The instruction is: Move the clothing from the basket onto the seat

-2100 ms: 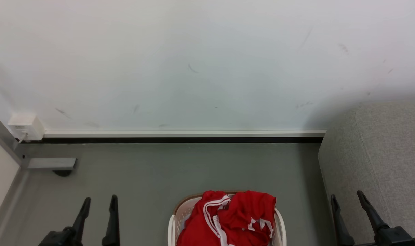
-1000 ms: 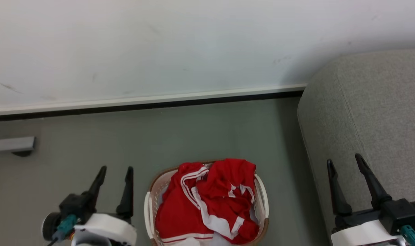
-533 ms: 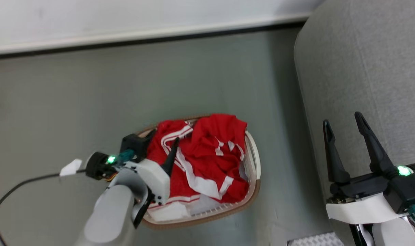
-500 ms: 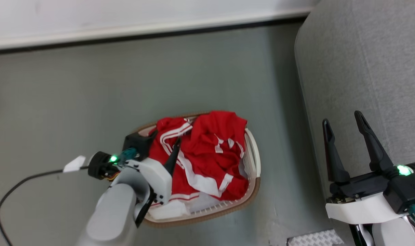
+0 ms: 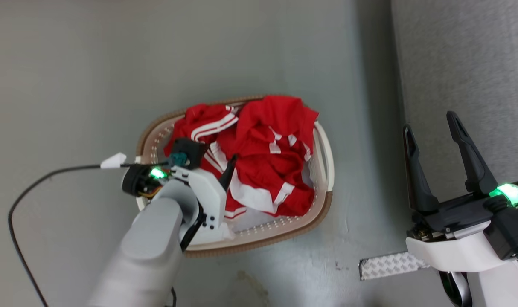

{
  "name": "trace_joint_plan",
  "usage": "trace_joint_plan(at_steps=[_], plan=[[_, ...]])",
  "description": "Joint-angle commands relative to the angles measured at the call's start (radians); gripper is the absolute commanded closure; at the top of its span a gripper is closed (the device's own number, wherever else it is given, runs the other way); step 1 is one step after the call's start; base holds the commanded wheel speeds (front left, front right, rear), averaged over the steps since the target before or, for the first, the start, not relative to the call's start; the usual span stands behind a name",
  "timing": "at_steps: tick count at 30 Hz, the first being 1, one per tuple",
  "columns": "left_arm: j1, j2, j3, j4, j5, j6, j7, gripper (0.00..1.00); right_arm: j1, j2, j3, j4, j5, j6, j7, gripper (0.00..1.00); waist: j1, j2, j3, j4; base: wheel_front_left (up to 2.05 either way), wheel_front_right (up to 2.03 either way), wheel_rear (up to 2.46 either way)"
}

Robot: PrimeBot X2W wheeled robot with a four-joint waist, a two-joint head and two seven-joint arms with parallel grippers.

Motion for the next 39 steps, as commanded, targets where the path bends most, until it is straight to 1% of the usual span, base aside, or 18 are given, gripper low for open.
trace_joint_plan(at_steps=[1, 7, 18, 31, 32, 33, 39], plan=[[-0.021, 0.005, -0.014, 0.013, -0.025, 0.002, -0.011, 0.0, -0.011, -0.003, 0.003, -0.006, -0.014, -0.002, 0.001, 0.0, -0.0002, 0.0, 0.037, 0.007, 0.0, 0.0, 0.0], [-0.076, 0.005, -0.084, 0.061, -0.097, 0.002, -0.011, 0.0, -0.028, -0.003, 0.005, -0.022, -0.013, -0.002, 0.001, 0.0, -0.0002, 0.0, 0.087, 0.012, 0.0, 0.0, 0.0], [-0.176, 0.006, -0.102, 0.192, -0.111, 0.006, -0.032, 0.0, -0.05, -0.003, 0.014, -0.05, -0.005, -0.002, 0.001, 0.0, -0.0002, 0.0, 0.168, 0.002, 0.0, 0.0, 0.0], [-0.243, 0.006, -0.151, 0.25, -0.11, 0.001, -0.052, 0.0, -0.053, -0.003, 0.016, -0.059, 0.024, -0.002, 0.001, 0.0, -0.0002, 0.0, 0.228, -0.026, 0.0, 0.0, 0.0], [-0.246, 0.006, -0.157, 0.249, -0.11, 0.002, -0.06, 0.27, -0.053, -0.003, 0.015, -0.06, 0.025, -0.002, 0.001, 0.0, -0.0002, 0.0, 0.231, -0.028, 0.0, 0.0, 0.0], [-0.247, 0.006, -0.164, 0.248, -0.11, 0.001, -0.066, 1.0, -0.053, -0.003, 0.013, -0.06, 0.027, -0.002, 0.001, 0.0, -0.0002, 0.0, 0.233, -0.029, 0.0, 0.0, 0.0], [-0.219, 0.005, -0.209, 0.217, -0.152, 0.002, -0.085, 1.0, -0.056, -0.003, 0.012, -0.044, 0.036, -0.002, 0.001, 0.0, -0.0002, 0.0, 0.216, -0.03, 0.0, 0.0, 0.0]])
